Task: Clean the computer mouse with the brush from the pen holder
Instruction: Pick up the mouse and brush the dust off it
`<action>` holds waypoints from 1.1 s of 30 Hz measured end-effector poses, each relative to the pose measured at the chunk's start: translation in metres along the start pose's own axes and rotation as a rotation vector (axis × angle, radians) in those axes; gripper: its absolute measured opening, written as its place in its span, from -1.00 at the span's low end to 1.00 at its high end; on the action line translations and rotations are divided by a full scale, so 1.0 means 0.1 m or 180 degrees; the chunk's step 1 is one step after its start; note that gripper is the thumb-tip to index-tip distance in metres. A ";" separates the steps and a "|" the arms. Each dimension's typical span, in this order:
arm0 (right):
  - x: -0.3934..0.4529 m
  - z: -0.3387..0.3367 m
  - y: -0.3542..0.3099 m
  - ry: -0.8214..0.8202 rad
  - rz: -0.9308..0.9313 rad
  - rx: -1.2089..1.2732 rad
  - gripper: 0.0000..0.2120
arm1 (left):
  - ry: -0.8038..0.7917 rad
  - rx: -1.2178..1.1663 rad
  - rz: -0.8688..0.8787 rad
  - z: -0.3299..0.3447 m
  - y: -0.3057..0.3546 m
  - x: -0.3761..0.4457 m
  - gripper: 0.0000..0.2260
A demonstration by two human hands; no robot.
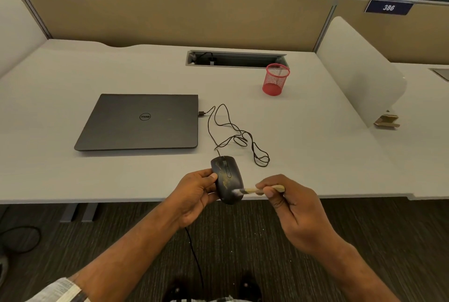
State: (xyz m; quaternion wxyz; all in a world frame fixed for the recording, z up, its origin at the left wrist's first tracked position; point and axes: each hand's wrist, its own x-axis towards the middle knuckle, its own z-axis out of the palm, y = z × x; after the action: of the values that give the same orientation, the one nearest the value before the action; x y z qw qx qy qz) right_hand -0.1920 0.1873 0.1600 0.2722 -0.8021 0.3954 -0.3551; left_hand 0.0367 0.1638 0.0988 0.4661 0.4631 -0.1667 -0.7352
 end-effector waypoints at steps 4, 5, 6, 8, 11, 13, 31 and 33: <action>0.04 0.03 -0.01 0.0168 -0.0004 -0.0107 -0.79 | 0.0044 0.0130 -0.0007 0.03 0.00 0.01 -0.78; 0.04 0.05 -0.01 0.0125 0.0010 -0.0112 -0.81 | 0.0030 0.0144 -0.0004 0.03 0.00 0.01 -0.78; 0.02 0.07 0.00 0.0059 0.0022 -0.0095 -0.82 | 0.0016 0.0142 -0.0001 0.03 0.00 0.01 -0.77; -0.02 0.10 -0.01 -0.0111 0.0040 -0.0062 -0.81 | 0.0023 0.0129 -0.0005 0.03 -0.01 0.01 -0.76; -0.06 0.13 -0.02 -0.0303 0.0064 -0.0040 -0.73 | 0.0063 0.0159 0.0006 0.02 -0.01 0.01 -0.76; -0.05 0.12 -0.02 -0.0209 0.0039 0.0000 -0.73 | 0.0058 0.0143 0.0012 0.03 -0.01 0.01 -0.76; 0.03 0.10 -0.05 0.0068 0.0013 -0.0043 -0.73 | 0.0075 0.0260 0.0006 0.06 -0.02 0.01 -0.80; 0.06 0.11 -0.04 0.0117 0.0025 -0.0162 -0.76 | 0.0098 0.0342 0.0015 0.07 -0.03 0.01 -0.81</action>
State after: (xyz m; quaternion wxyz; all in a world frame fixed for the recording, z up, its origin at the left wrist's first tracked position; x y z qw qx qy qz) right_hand -0.1795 0.1860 0.1584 0.2459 -0.8006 0.4125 -0.3585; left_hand 0.0293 0.1632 0.0999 0.4448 0.4983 -0.1999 -0.7169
